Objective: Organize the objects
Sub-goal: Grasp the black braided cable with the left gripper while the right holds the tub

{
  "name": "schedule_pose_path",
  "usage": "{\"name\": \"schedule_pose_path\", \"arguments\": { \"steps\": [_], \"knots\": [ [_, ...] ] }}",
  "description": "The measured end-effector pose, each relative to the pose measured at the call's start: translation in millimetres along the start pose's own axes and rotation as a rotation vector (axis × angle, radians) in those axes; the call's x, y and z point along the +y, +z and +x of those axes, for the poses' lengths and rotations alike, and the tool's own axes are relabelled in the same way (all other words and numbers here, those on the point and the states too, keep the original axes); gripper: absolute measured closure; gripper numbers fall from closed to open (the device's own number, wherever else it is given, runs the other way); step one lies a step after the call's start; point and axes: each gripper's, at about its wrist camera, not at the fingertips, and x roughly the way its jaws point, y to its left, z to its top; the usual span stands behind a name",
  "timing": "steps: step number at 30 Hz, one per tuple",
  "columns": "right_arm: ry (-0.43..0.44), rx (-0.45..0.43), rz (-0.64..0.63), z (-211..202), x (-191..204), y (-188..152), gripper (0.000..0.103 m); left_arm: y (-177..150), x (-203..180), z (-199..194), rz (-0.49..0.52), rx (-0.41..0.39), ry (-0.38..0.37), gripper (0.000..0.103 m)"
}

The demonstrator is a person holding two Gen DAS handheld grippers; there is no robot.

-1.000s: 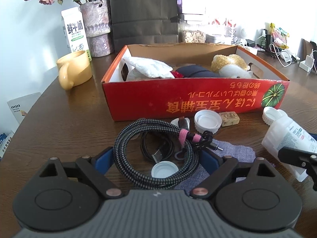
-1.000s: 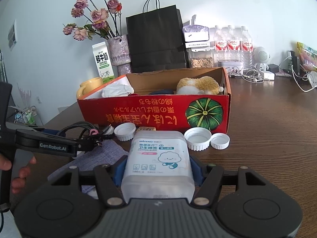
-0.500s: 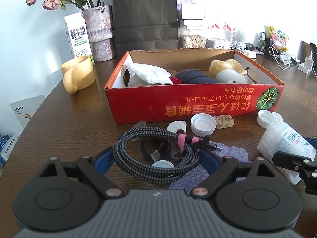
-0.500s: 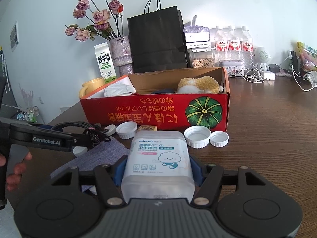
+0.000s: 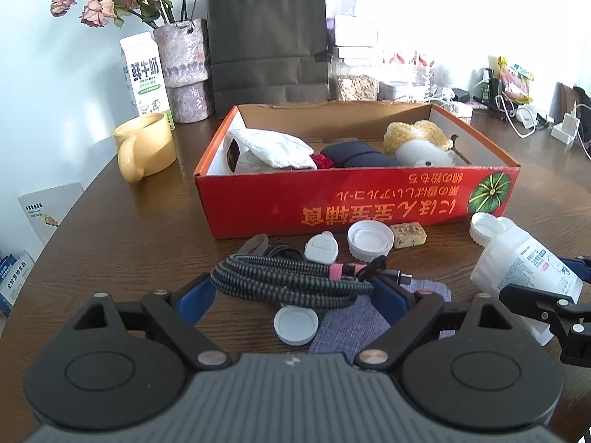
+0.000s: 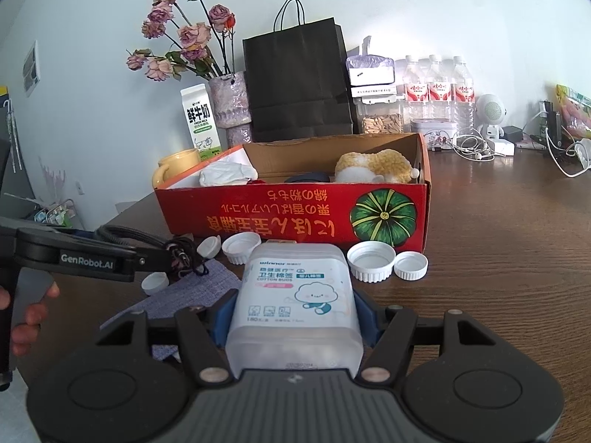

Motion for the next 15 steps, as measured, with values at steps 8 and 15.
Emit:
{"name": "schedule_pose_path", "arguments": {
  "steps": [8, 15],
  "knots": [
    [0.009, -0.021, -0.013, -1, 3, 8, 0.039, 6, 9, -2, -0.062, -0.021, -0.038, 0.081],
    [0.013, -0.023, -0.013, 4, 2, 11, 0.039, 4, 15, -4, -0.046, -0.034, -0.032, 0.021]
  ]
}}
